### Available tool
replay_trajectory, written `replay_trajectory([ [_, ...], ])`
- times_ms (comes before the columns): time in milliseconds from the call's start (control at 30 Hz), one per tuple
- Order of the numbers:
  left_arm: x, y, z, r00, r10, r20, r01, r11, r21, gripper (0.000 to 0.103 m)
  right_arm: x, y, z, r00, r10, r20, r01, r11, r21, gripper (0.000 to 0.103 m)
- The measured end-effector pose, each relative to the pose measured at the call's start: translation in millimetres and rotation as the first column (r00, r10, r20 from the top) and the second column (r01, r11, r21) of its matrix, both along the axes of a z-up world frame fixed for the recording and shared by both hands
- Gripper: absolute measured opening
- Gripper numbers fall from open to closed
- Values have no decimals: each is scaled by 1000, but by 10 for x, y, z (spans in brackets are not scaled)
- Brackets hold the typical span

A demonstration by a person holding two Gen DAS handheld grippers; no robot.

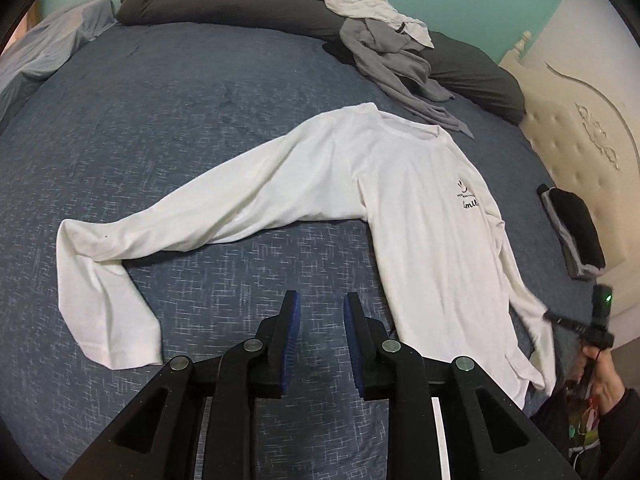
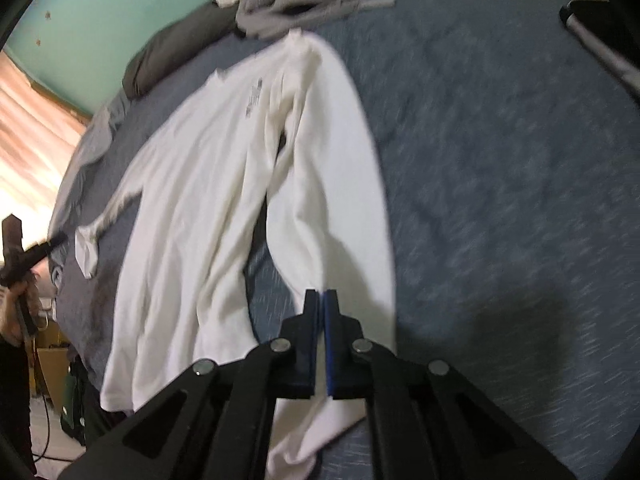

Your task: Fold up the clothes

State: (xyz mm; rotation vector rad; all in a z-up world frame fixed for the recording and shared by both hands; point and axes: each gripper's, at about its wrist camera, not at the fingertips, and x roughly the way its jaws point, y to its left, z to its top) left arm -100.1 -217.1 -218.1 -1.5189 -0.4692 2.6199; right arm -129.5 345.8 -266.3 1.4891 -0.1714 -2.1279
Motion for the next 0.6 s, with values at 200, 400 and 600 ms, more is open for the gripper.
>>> replay_trajectory([
  [200,-39,99,-61,1000,-5,23,5,1000,1,25,-395,306,518,993,-66,-98,66,998,-5,2],
  [400,-73,192,-78,999,-10,43,10,1000,-13,25,-871,609,979,971,-128,-202,135,991,20,2],
  [600,-116,251,-99,998,-6,70,7,1000,-21,26,-1371,732,1266,949,-180,-258,200,978,52,2],
])
